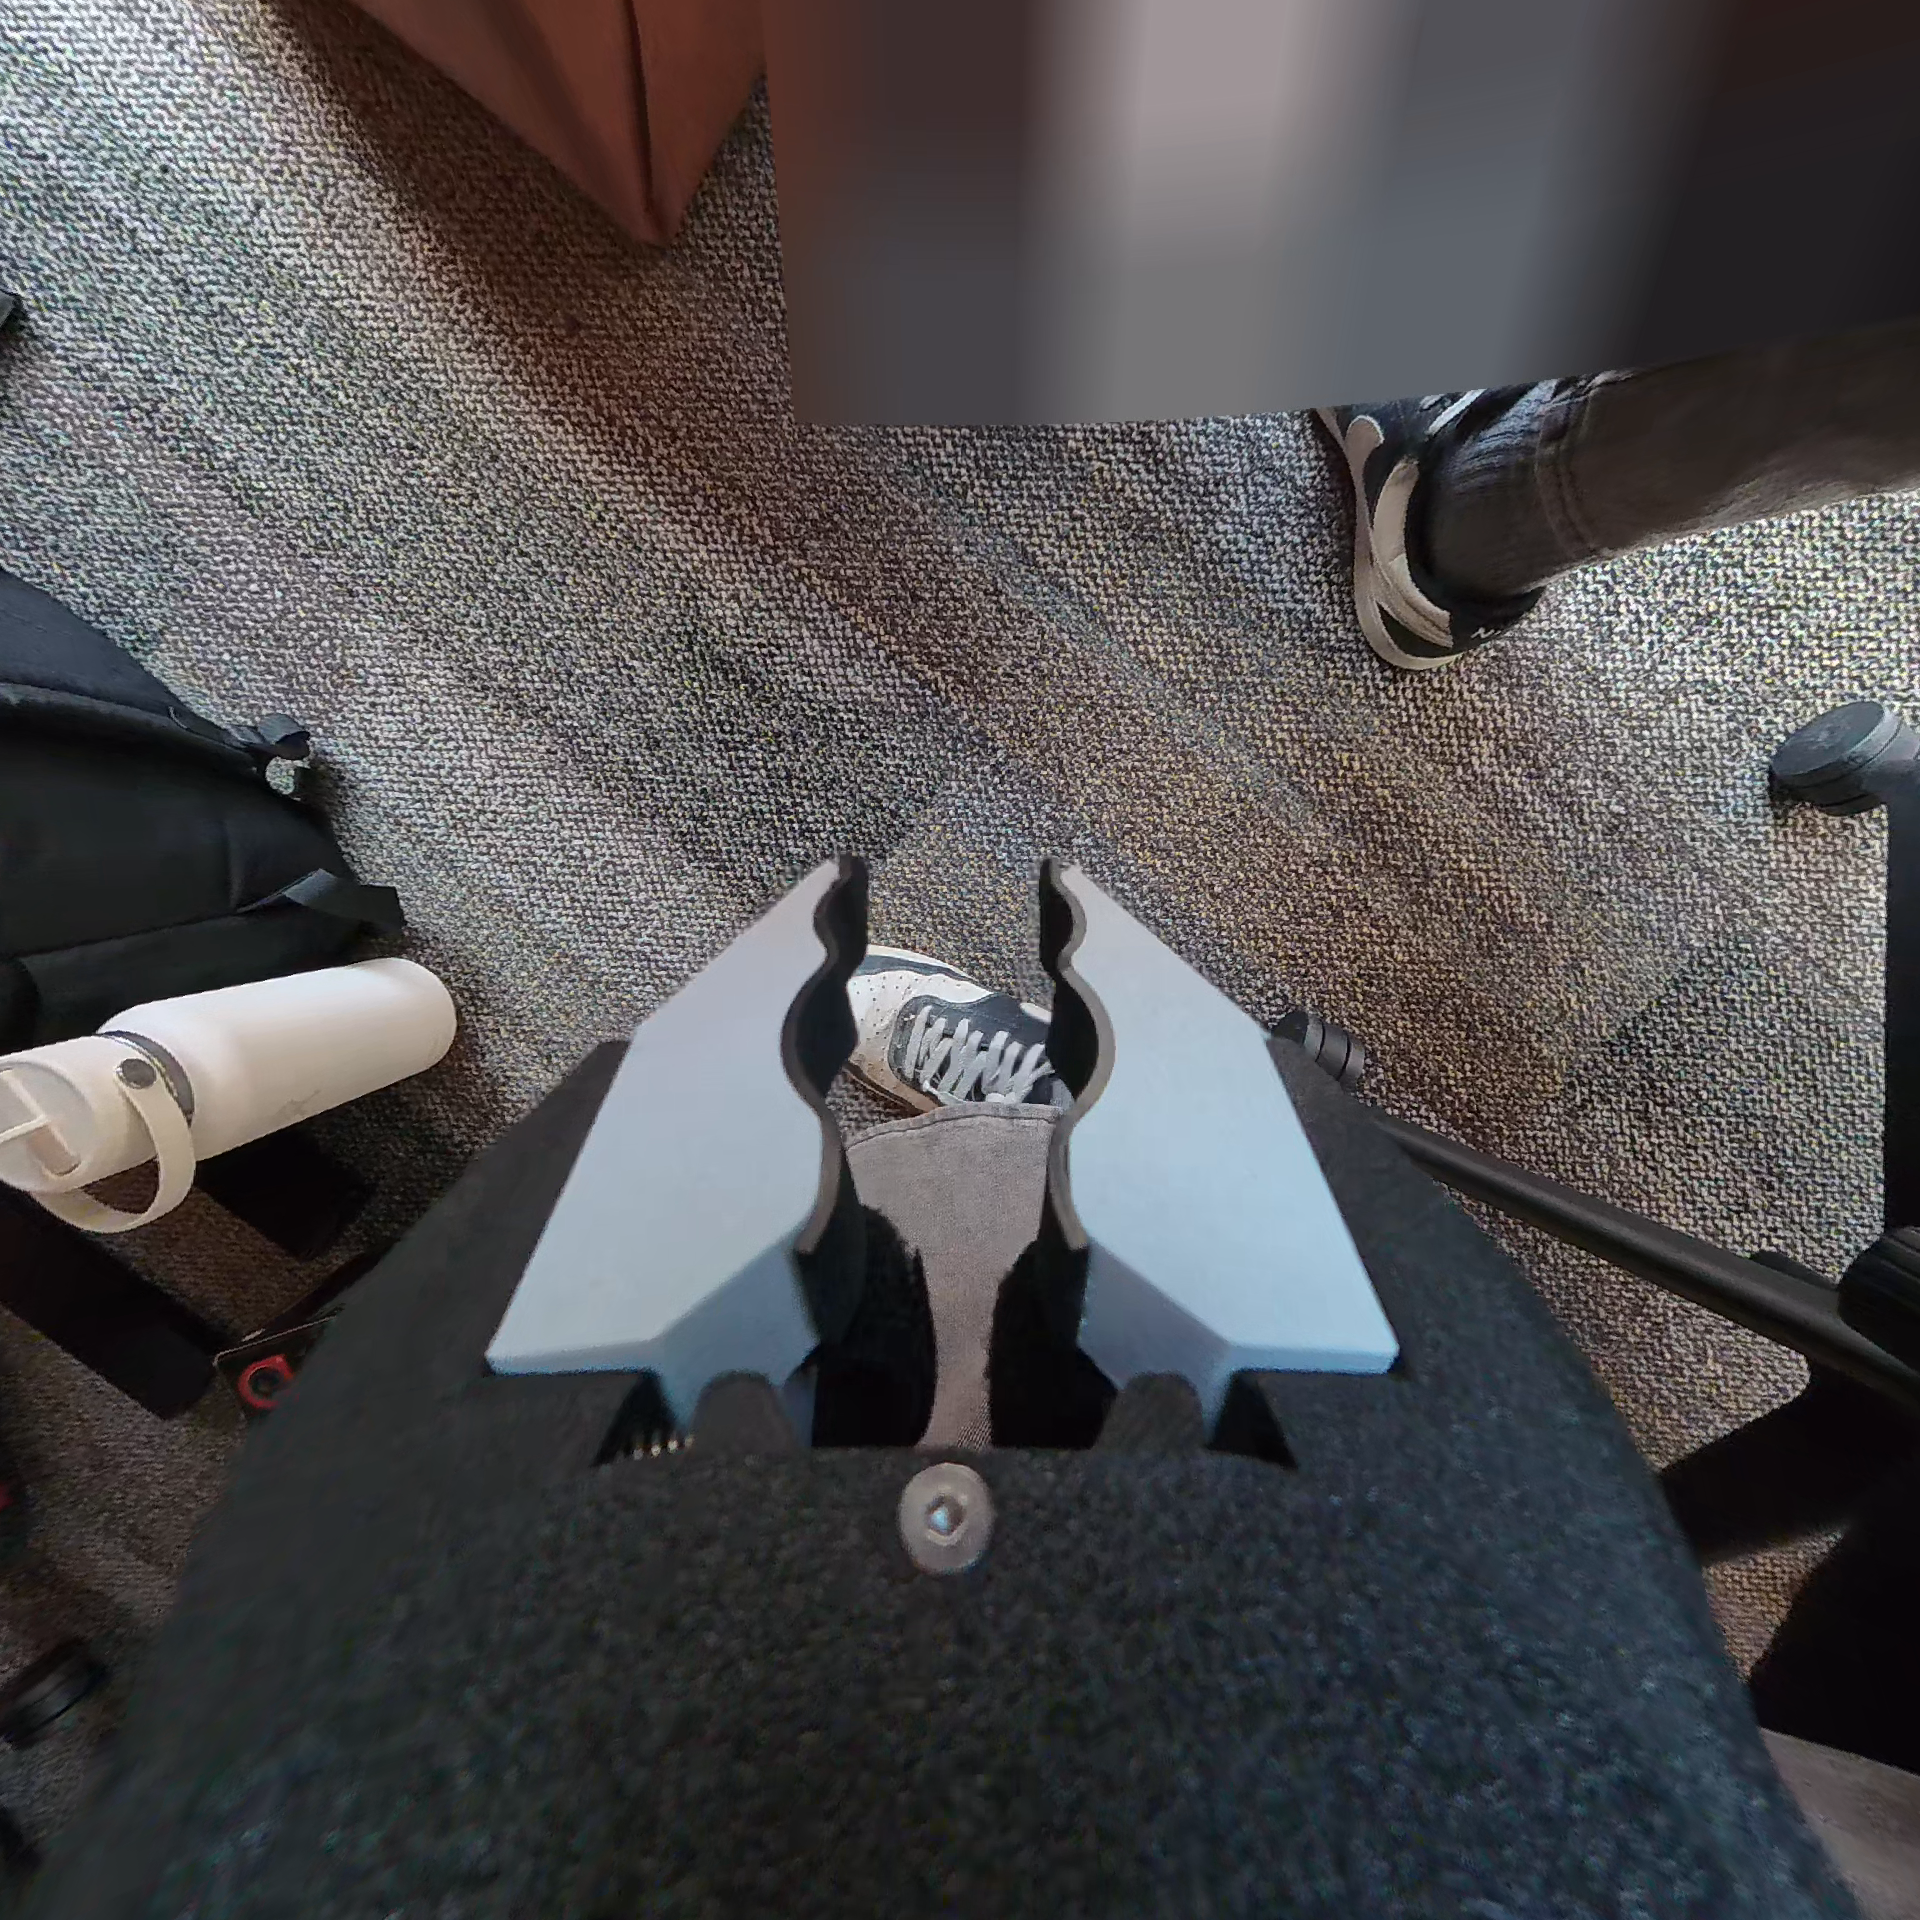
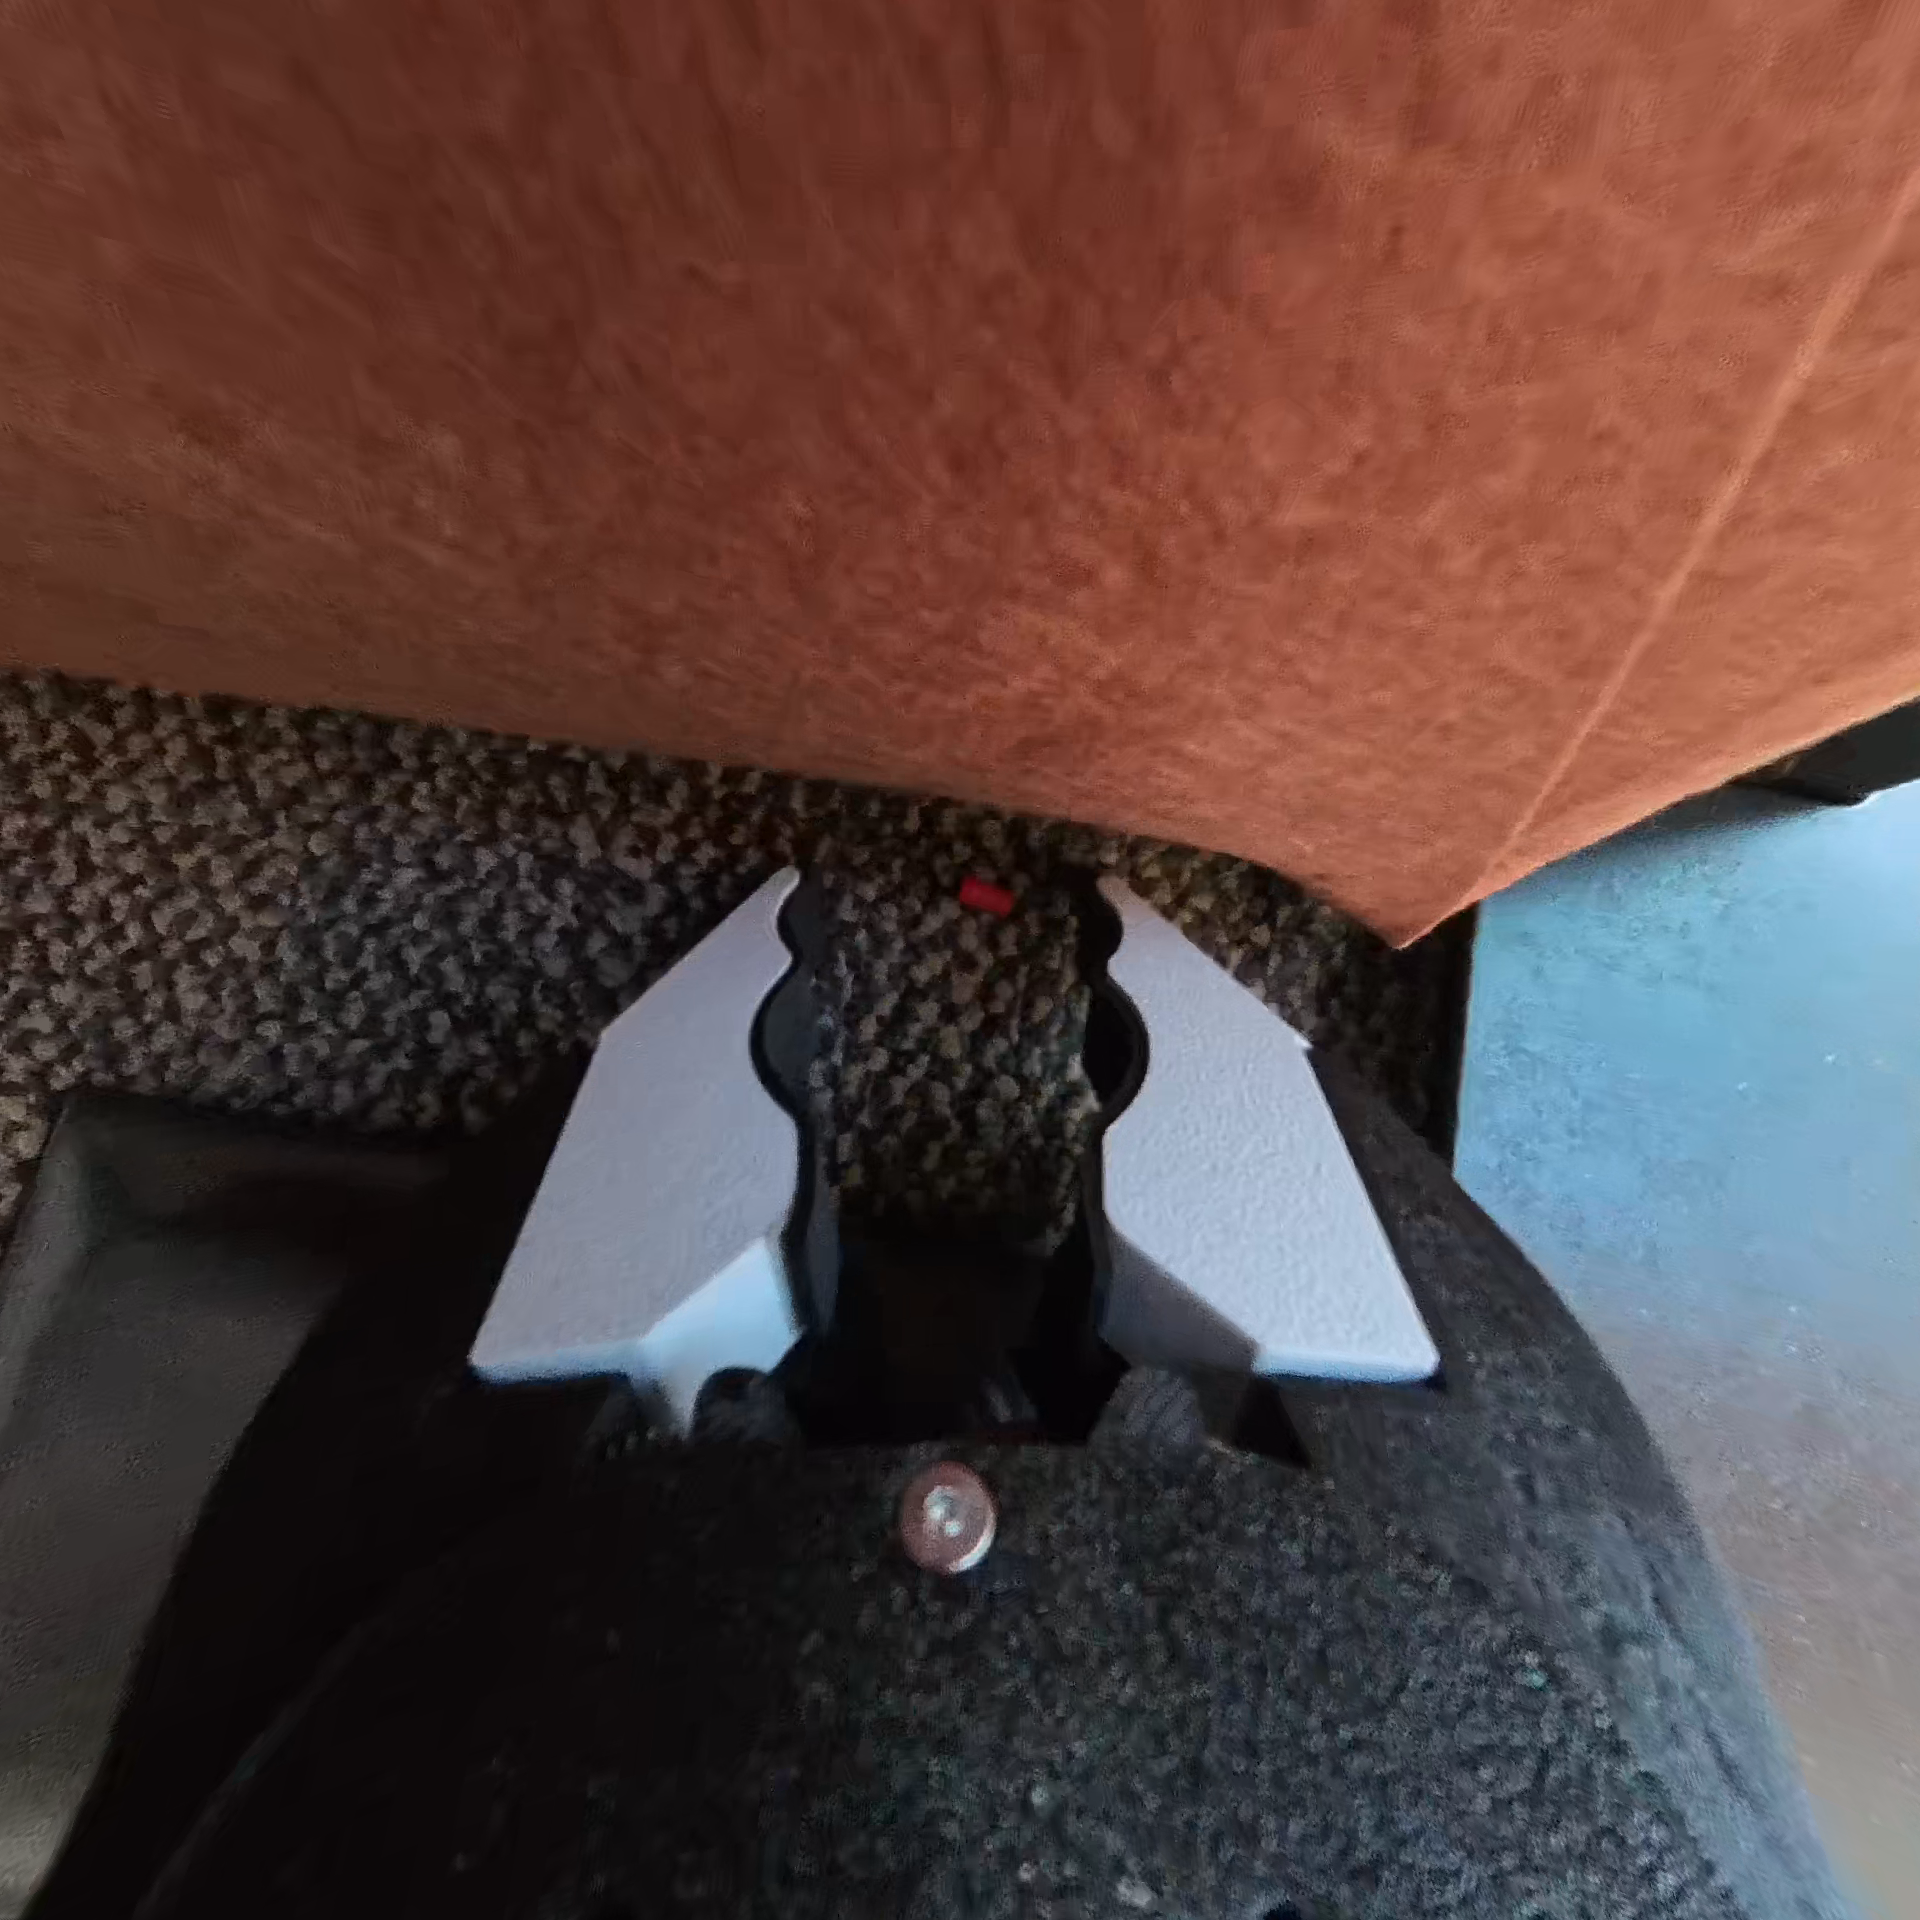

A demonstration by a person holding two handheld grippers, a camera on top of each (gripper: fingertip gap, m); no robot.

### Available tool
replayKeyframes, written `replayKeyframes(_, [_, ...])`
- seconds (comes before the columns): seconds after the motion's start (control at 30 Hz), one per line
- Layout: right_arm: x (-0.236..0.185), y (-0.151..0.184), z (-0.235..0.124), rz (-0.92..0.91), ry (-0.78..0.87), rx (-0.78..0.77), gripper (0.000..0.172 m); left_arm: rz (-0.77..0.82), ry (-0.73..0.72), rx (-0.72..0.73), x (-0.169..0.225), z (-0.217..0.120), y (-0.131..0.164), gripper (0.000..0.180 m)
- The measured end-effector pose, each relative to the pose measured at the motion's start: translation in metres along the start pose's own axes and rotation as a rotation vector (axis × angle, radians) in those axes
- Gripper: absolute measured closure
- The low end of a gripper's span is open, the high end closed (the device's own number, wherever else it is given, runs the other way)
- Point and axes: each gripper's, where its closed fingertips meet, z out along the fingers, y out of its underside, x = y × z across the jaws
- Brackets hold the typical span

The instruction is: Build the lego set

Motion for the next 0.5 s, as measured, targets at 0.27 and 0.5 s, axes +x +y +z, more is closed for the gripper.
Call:
replayKeyframes(0.27, [0.0004,0.0018,-0.001,0.008,-0.002,-0.005,0.162,-0.001,0.002,0.009,0.0005,-0.0015,-0.0016,0.149])
replayKeyframes(0.5, [-0.0025,0.0004,-0.0046,-0.029,-0.001,0.011,0.165,0.011,0.006,0.03,0.0046,-0.0066,-0.0063,0.149])
